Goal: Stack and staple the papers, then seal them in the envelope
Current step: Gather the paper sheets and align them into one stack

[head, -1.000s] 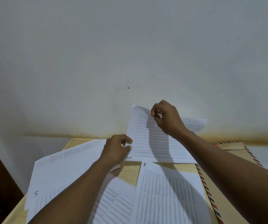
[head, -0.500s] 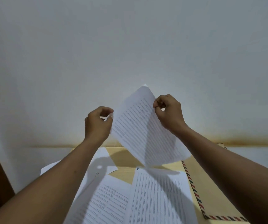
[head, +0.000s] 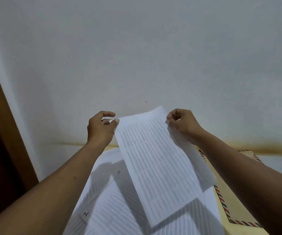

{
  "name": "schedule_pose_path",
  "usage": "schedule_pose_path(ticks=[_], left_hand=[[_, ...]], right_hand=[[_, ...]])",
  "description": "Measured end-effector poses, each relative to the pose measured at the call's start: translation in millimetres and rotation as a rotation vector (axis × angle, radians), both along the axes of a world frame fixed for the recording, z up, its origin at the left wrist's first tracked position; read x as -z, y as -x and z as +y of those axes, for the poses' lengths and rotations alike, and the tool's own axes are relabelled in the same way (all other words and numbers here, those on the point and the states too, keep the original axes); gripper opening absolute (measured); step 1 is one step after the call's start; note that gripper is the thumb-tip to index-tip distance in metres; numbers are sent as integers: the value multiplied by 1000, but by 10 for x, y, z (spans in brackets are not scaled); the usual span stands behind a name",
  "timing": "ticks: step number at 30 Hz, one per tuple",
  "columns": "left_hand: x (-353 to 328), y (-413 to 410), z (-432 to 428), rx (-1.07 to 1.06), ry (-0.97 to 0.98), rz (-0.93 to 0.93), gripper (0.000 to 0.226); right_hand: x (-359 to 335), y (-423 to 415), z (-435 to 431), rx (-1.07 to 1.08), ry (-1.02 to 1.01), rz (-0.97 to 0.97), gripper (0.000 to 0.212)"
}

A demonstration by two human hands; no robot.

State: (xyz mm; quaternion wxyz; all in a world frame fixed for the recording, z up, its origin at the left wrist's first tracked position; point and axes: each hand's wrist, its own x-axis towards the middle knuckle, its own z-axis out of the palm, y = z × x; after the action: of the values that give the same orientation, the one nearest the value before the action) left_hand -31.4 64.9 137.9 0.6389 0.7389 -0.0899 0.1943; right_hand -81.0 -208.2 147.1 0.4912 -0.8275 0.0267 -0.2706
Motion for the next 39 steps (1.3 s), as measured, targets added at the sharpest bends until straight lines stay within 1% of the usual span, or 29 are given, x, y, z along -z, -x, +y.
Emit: schedule_pose_path(ticks=[1,3,4,5,7,9,11,14,18,20,24,26,28,32,36,39], left_hand=[[47,5,62,12,-21,25,11],[203,38,163,73,-63,95,5],[308,66,202,113,-80,130,4],[422,100,234,148,-100,163,3],[648,169,287,206,-130,231,3],[837,221,345,257,-146,293,3],[991,251,413,283,-166,329,5],[1170,293,530,293,-187,359,10],[1399,344,738,281,-233,406,13],[1522,376,837,266,-237,430,14],[1671,485,988,213,-188,469,13],[1683,541,1066,220,-100,487,14],[1660,600,1180,238,-58,499,14],[1624,676,1438,264,-130,556,14],[1655,753,1639,242,-315,584,15],[1663,789,1692,208,-318,577,14]], right_hand=[[79,-29,21,-26,64,89,15],[256,-68,114,-21,358,246,13],[348,-81,187,-25,483,267,17],[432,-73,279,-64,524,262,20],[585,-18,498,-203,480,261,21],[758,12,713,-356,426,329,17],[946,17,889,-459,395,388,14],[1165,-9,1036,-483,351,412,17],[1335,-64,1177,-497,326,388,22],[1376,-109,1235,-515,333,424,24],[1413,-182,1376,-580,392,513,20],[1425,-223,1457,-583,445,491,21],[1436,-249,1553,-580,489,446,24],[1490,-243,1771,-605,581,416,26],[1616,-219,1928,-654,685,452,27],[1644,-211,1963,-656,763,434,28]])
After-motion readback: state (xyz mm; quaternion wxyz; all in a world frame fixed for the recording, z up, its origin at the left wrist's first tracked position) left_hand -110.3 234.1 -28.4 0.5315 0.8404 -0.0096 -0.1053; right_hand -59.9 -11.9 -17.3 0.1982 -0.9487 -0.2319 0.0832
